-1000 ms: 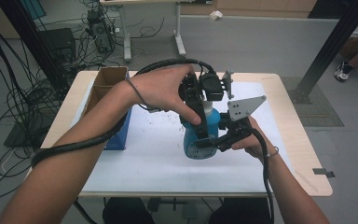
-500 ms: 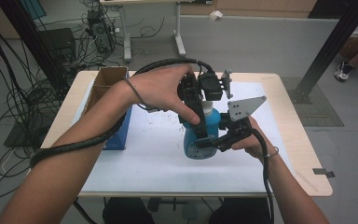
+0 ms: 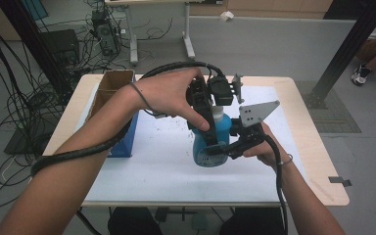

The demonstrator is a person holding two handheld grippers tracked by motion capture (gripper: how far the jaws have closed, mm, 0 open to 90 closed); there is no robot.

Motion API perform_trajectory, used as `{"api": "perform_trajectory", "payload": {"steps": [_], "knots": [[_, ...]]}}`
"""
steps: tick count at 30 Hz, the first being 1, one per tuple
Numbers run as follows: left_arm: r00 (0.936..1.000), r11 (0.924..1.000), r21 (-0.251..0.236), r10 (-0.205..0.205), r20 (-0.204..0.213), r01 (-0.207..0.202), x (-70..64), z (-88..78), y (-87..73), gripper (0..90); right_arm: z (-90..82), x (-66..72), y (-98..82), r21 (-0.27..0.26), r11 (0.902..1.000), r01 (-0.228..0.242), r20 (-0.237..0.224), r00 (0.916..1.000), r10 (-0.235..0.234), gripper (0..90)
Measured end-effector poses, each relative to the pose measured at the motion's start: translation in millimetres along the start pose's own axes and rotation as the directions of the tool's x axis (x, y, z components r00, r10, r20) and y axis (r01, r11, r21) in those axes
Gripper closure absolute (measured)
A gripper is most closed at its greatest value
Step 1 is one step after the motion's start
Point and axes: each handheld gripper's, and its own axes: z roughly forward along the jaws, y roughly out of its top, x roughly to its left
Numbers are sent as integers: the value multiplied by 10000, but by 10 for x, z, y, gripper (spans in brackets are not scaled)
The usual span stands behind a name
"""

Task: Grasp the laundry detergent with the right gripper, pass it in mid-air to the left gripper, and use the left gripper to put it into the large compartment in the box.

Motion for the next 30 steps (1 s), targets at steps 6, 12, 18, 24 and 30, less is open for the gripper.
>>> {"api": "perform_trajectory", "payload": {"steps": [6, 12, 18, 24, 30], "knots": [[10000, 10000, -39, -33, -3, 33, -7, -3, 3, 97, -2, 3, 2, 3, 10000, -1, -1, 10000, 1, 448], [10000, 10000, -45, -27, -33, 27, -11, -15, -4, 98, -1, 4, 7, -2, 10000, 13, 5, 10000, -13, 448], [10000, 10000, -32, -9, -82, 9, -4, -23, -4, 96, 4, 4, 16, 14, 10000, 39, 13, 10000, -39, 448], [9999, 10000, -32, -65, -89, 65, -13, -19, -4, 96, 6, 4, 15, 43, 10000, 49, 6, 10000, -49, 448], [10000, 10000, 13, -65, -67, 65, -16, -14, 0, 98, 8, 6, 15, 31, 10000, 68, 23, 10000, -68, 448]]}}
